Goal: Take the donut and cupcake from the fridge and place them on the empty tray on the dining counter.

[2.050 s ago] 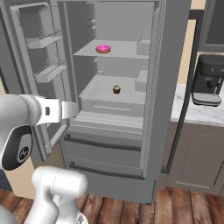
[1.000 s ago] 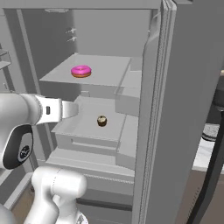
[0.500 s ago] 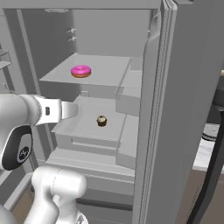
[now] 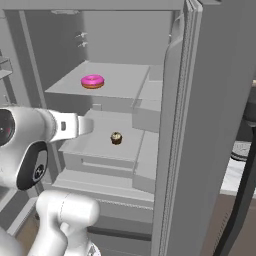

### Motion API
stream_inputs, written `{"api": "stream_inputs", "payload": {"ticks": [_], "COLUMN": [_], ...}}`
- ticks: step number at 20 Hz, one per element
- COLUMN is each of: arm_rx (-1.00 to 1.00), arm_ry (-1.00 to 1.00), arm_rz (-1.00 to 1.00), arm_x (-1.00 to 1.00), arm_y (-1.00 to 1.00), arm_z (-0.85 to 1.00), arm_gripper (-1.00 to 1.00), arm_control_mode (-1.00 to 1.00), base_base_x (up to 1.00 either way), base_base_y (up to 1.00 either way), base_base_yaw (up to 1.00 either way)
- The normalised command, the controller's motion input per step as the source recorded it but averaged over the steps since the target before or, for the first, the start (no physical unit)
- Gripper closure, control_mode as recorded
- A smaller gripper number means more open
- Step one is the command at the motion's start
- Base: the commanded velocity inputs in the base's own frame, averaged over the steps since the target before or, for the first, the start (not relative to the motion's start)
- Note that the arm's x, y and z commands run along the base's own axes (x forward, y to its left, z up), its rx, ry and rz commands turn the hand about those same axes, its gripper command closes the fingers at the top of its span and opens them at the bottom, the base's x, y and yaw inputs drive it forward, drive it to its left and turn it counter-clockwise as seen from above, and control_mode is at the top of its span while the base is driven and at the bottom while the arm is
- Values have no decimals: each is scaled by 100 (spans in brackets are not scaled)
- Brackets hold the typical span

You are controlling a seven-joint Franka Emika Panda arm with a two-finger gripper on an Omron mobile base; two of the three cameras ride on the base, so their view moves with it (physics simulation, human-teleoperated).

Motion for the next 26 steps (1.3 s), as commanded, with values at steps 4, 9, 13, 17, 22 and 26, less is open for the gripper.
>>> {"api": "stream_inputs", "payload": {"ticks": [4,9,13,17,22,26], "arm_rx": [3,2,0,0,0,0], "arm_ry": [9,15,1,0,1,12], "arm_rz": [9,0,-1,0,0,0], "arm_x": [57,58,30,24,34,40], "arm_y": [17,7,0,0,0,-2], "arm_z": [-40,-27,-35,-49,-44,-42], "arm_gripper": [-100,-100,-100,-100,-100,-100], "arm_control_mode": [-100,-100,-100,-100,-100,-100], "base_base_x": [0,0,0,0,0,0], "base_base_y": [0,0,0,0,0,0], "base_base_yaw": [0,0,0,0,0,0]}}
